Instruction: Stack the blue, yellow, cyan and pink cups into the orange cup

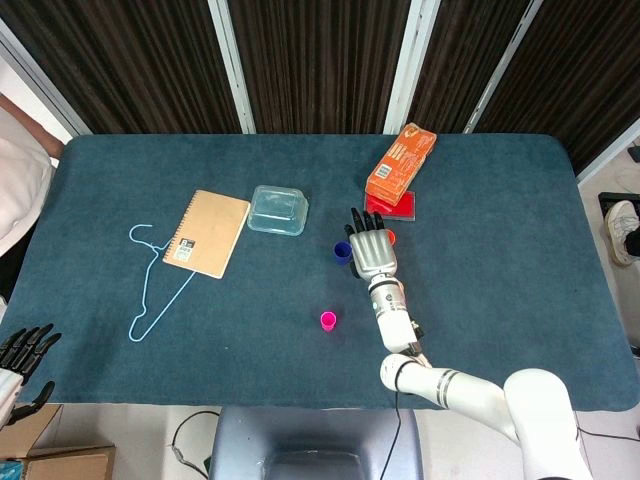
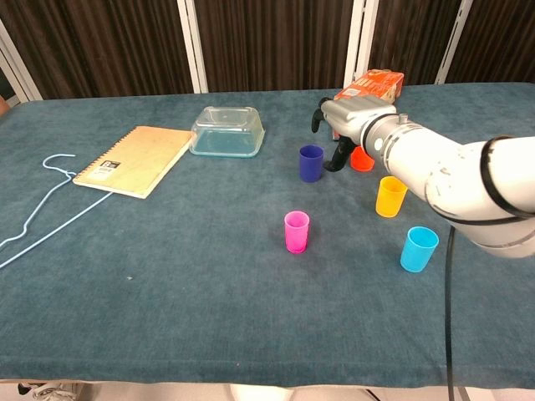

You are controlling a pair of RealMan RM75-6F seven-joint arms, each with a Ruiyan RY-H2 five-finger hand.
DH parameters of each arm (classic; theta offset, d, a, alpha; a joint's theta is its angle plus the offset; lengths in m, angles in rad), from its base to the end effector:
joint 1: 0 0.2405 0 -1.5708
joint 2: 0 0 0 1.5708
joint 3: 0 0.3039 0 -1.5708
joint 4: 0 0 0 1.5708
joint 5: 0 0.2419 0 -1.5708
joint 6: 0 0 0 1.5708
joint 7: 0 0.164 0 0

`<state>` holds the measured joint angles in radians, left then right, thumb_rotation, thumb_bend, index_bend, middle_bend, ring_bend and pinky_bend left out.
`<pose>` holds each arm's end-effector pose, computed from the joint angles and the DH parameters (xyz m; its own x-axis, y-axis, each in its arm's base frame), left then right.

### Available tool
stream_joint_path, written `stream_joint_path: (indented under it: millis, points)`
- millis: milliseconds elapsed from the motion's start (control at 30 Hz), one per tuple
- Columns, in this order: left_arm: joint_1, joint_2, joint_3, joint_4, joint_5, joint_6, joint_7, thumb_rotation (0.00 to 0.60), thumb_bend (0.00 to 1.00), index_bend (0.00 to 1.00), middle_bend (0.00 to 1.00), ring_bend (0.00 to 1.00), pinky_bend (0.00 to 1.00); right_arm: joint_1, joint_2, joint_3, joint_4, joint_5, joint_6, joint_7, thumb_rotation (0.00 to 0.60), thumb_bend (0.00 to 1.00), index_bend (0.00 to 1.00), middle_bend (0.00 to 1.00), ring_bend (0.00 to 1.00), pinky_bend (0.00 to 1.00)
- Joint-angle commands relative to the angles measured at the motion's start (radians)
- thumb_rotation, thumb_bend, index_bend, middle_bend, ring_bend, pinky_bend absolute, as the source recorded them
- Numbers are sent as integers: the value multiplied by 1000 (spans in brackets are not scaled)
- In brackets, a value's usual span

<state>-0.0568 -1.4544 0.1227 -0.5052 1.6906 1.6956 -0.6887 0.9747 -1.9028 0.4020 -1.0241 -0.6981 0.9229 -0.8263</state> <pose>-0.4926 0.1734 0.1551 0.4694 0.0683 0.8803 0.8597 -0.2625 -0.4381 -0.1251 -0.4888 -0.1211 0.6051 -0.1986 0.7710 -0.7961 -0.1602 0.5835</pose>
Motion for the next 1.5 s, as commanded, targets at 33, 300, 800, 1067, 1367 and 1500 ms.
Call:
stream_joint_path:
  millis: [33, 300, 800, 1067, 1367, 1500]
  points:
    - [0, 0, 0, 0, 0, 1, -1, 600, 433, 0, 0, 0, 76, 15, -13, 3, 22, 15, -15, 10, 600, 443, 367, 0, 0, 0]
    - [1, 1, -3, 2, -3, 2, -6, 600, 434, 0, 0, 0, 76, 36, -38, -5, 56, 27, -29, 36, 600, 445, 407, 0, 0, 0]
    - [3, -1, -3, 13, -1, 8, -18, 600, 434, 0, 0, 0, 76, 40, -46, 17, 56, -6, 51, 98, 600, 493, 590, 7, 0, 42]
    - [4, -3, 6, 14, 11, 20, -10, 600, 435, 0, 0, 0, 76, -58, 134, 12, -156, -28, 160, 91, 600, 494, 581, 7, 0, 42]
    - [-3, -8, 14, 5, 21, 12, 12, 600, 434, 0, 0, 0, 76, -79, 173, -9, -131, 40, 104, 86, 600, 493, 566, 7, 0, 42]
    - [-6, -7, 14, 2, 21, 6, 16, 600, 434, 0, 0, 0, 76, -70, 154, -19, -90, 47, 82, 95, 600, 493, 552, 7, 0, 42]
